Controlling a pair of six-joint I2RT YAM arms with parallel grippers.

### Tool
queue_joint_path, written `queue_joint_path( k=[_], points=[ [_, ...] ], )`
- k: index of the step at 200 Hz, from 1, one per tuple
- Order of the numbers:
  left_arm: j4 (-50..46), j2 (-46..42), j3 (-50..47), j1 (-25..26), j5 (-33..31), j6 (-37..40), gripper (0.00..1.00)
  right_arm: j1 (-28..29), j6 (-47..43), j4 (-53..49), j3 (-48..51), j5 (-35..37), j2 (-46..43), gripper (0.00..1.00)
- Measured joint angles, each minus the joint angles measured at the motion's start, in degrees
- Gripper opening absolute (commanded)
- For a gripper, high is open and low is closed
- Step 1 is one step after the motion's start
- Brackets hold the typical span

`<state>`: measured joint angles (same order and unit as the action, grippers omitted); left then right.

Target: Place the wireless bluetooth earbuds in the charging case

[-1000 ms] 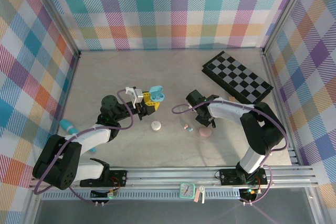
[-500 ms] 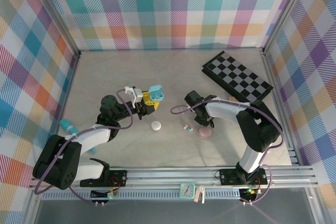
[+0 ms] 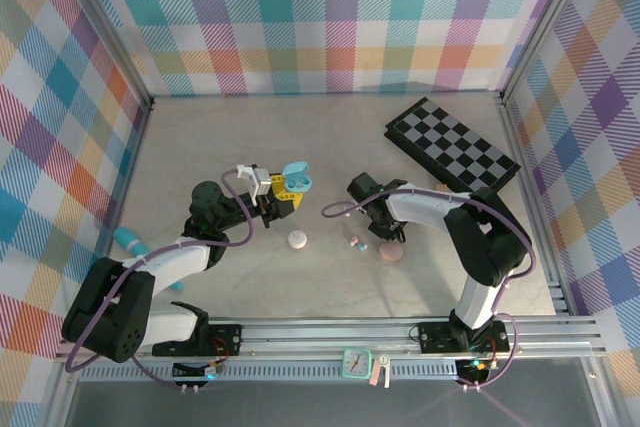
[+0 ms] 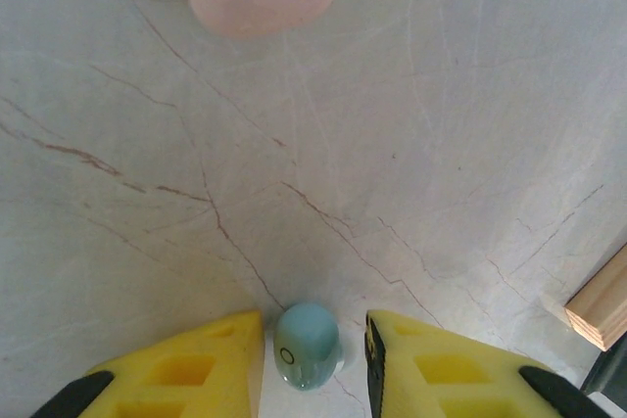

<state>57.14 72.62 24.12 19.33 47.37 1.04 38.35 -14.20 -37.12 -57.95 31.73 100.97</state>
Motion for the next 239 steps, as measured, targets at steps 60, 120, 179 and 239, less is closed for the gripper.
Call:
queue_joint_path(
  k=[60, 120, 179, 239],
  points=[
    [0.0, 0.0, 0.0, 0.0, 0.1, 0.0, 0.36, 0.1, 0.2, -0.7, -0.8, 0.0, 0.9, 0.25],
    [0.0, 0.0, 0.0, 0.0, 0.1, 0.0, 0.36, -0.3, 1.5, -0.6, -1.0, -1.1, 0.7, 0.23],
    [-1.8, -0.4, 0.0, 0.0, -0.1, 0.2, 0.36, -4.3, 8.5, -0.2, -1.2, -14.7, -10.3, 0.23],
    [-7.4, -0.5, 0.3, 1.1, -0.5, 3.8, 0.36, -15.3, 20.0, -0.1, -1.7, -34.6, -15.6, 0.21]
  ],
)
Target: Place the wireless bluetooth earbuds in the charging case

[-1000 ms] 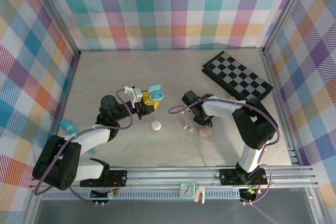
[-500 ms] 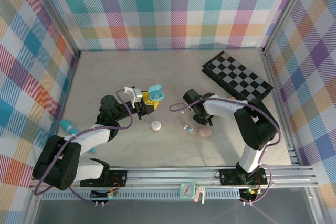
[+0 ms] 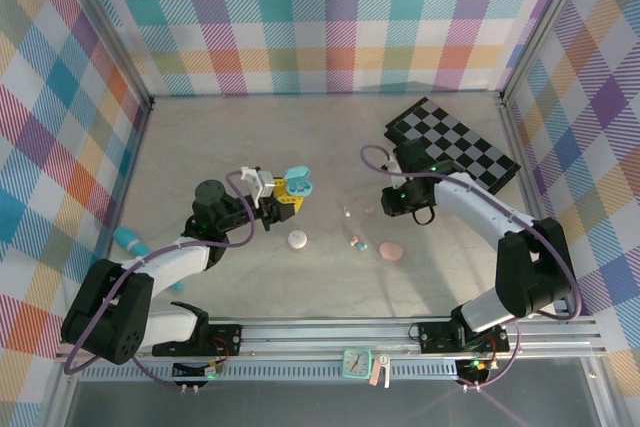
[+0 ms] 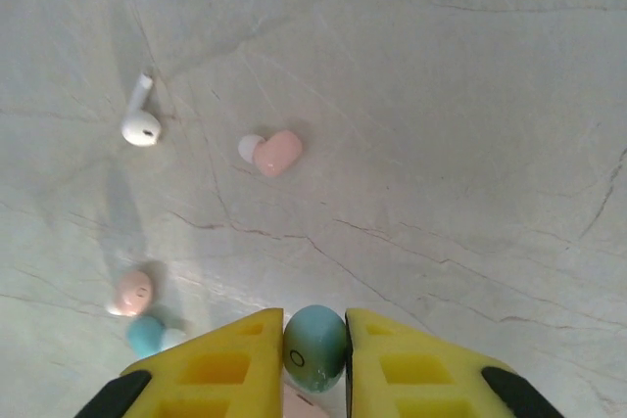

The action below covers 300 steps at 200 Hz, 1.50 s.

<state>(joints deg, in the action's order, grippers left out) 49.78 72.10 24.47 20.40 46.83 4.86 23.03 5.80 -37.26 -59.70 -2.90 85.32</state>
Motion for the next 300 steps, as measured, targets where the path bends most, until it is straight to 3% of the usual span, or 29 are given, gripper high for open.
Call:
queue_joint_path(
  k=[75, 147, 208, 300],
  points=[
    [-2.3, 2.0, 1.7, 4.3, -0.9, 2.9, 0.36, -5.2, 7.5, 2.7, 1.6, -19.8, -2.1, 0.22],
    [-0.5, 8.3, 3.3, 8.0, -1.5, 3.5, 0.36, -5.4, 10.5, 4.9, 1.9, -32.6, -4.0, 0.24],
    [-0.1, 11.2, 5.6, 9.7, -1.4, 3.6, 0.35, -0.7, 11.4, 5.7, 0.8, -35.4, -8.8, 0.24],
    [-0.1, 11.8, 6.6, 11.3, -1.2, 3.6, 0.35, 4.5, 11.8, 9.4, -3.9, -35.3, -7.9, 0.23]
  ],
)
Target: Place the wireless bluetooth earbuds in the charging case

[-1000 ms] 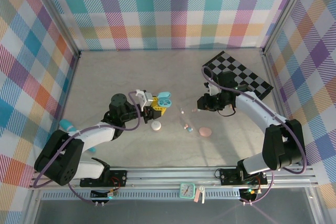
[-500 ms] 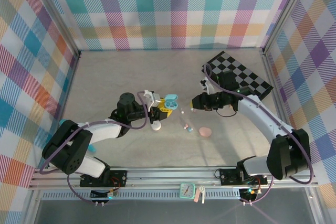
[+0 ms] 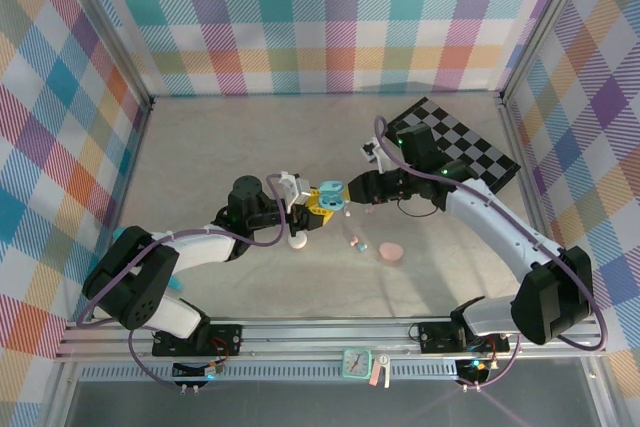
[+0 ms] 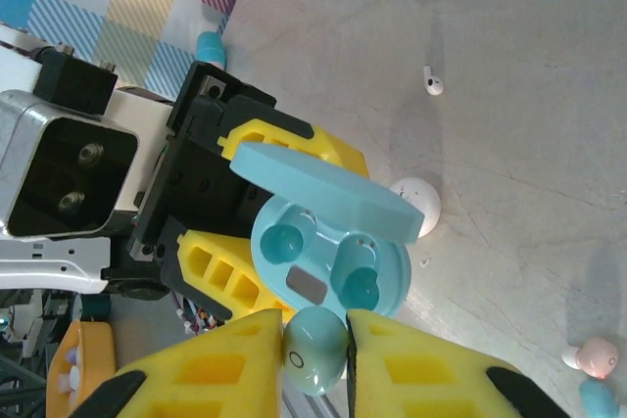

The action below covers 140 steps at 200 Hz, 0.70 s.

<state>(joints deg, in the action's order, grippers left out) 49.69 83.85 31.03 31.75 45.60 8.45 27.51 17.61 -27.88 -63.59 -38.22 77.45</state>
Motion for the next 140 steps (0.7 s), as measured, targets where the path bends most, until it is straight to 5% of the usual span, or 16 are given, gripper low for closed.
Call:
queue_joint_path(
  k=[140],
  points=[
    [0.0, 0.0, 1.9, 0.1, 0.9, -0.1, 0.35, 0.7, 0.6, 3.0, -0.2, -0.7, 1.3, 0.23]
  ],
)
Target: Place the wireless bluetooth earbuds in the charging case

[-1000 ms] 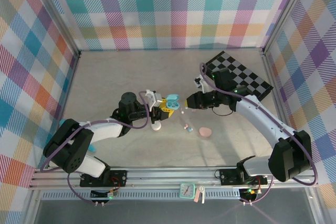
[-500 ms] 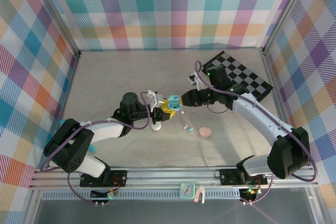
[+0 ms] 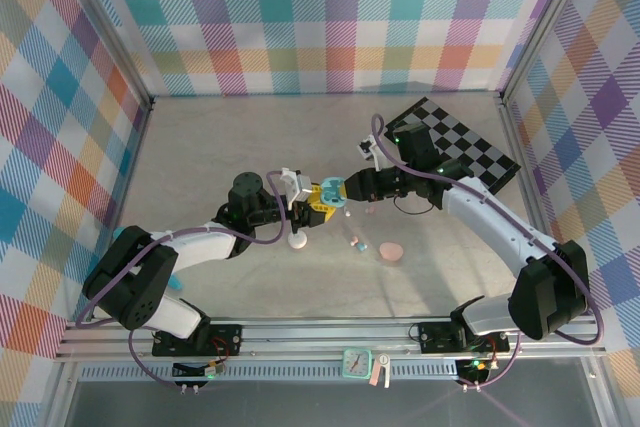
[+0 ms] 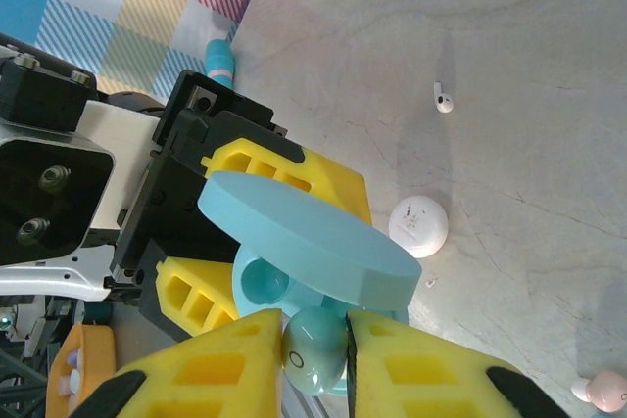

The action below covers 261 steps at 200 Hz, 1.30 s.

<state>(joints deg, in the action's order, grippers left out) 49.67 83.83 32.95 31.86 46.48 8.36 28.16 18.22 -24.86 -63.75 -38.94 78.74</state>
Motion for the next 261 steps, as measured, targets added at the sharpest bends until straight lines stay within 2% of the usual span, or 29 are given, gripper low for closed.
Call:
queue_joint_path(
  k=[79, 187, 210, 235, 261],
  points=[
    [0.0, 0.0, 0.0, 0.0, 0.0, -0.2, 0.35, 0.0, 0.0, 0.1, 0.0, -0.4, 0.3, 0.24],
    [0.3, 0.0, 0.0, 0.4, 0.2, -0.8, 0.35, 0.0, -0.9, -1.5, -0.1, 0.1, 0.3, 0.31],
    [0.4, 0.0, 0.0, 0.4, 0.2, -1.1, 0.35, 0.0, -0.9, -1.6, -0.2, 0.1, 0.3, 0.37],
    [0.4, 0.0, 0.0, 0.4, 0.2, -1.2, 0.35, 0.0, -1.6, -1.9, -0.2, 0.3, -0.1, 0.48],
    [0.4, 0.0, 0.0, 0.4, -0.3, -1.1, 0.35, 0.0, -3.3, -2.2, 0.7, 1.5, -4.1, 0.55]
  ],
)
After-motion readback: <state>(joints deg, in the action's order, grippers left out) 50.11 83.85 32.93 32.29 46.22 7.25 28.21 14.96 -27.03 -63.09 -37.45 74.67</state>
